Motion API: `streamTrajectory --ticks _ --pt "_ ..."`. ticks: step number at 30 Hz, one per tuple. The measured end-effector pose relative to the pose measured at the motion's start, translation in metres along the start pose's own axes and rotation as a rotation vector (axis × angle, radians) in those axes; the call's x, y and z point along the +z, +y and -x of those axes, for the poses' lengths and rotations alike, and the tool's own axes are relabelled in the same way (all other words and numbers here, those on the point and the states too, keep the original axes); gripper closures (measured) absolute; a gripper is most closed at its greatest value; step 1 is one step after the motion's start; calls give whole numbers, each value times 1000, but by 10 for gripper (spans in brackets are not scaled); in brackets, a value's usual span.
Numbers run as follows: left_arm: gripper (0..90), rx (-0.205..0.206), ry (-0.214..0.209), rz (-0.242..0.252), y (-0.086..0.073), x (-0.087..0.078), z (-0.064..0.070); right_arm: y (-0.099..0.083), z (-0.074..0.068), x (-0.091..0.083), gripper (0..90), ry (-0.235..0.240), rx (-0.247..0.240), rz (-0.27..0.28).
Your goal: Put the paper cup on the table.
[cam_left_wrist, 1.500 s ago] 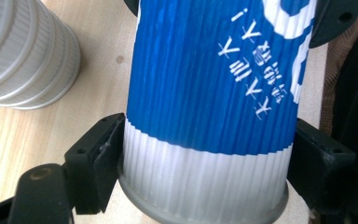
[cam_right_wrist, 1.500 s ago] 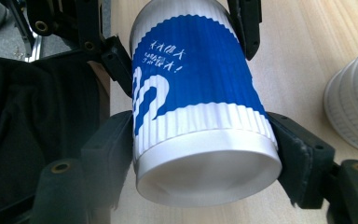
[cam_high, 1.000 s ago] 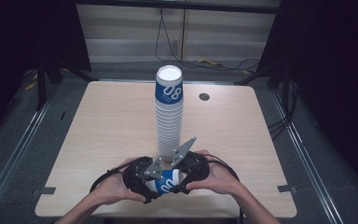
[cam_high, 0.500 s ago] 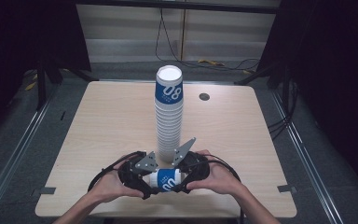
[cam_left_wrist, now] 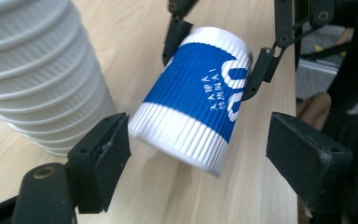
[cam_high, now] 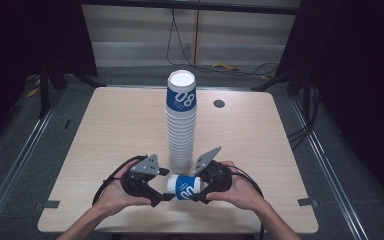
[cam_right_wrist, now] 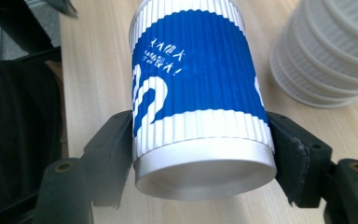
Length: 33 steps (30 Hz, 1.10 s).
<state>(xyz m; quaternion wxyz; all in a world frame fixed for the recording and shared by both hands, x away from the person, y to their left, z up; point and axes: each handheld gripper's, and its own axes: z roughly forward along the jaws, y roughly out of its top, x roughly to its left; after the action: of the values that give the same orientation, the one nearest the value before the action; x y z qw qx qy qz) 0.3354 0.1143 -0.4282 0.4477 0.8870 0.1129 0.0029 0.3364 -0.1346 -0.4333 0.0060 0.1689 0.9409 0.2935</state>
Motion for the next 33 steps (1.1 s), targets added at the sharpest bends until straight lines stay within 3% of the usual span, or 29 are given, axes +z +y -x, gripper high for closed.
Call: streamTrajectory --ticks 9,14,19,22,24,27,31,33 --pt "198 -56 -19 83 -6 -7 -3 -12 3 -6 291 -53 51 48" --pt "197 -77 -7 116 -11 -10 -5 -20 6 -6 288 -26 79 113" --pt "195 -93 13 156 -16 -15 -7 -25 6 -8 287 -29 85 157" --pt "194 -97 17 160 -18 -16 -8 -30 8 -8 287 -4 122 186" --pt "194 -100 23 163 -18 -17 -9 -33 9 -9 288 -15 134 207" --pt "190 -119 16 191 -19 -18 -11 -38 12 -10 288 -10 162 263" --pt "190 -177 18 229 -23 -18 -15 -43 15 -12 288 -4 188 322" --pt "190 -184 21 221 -26 -15 -16 -45 16 -13 288 5 196 347"
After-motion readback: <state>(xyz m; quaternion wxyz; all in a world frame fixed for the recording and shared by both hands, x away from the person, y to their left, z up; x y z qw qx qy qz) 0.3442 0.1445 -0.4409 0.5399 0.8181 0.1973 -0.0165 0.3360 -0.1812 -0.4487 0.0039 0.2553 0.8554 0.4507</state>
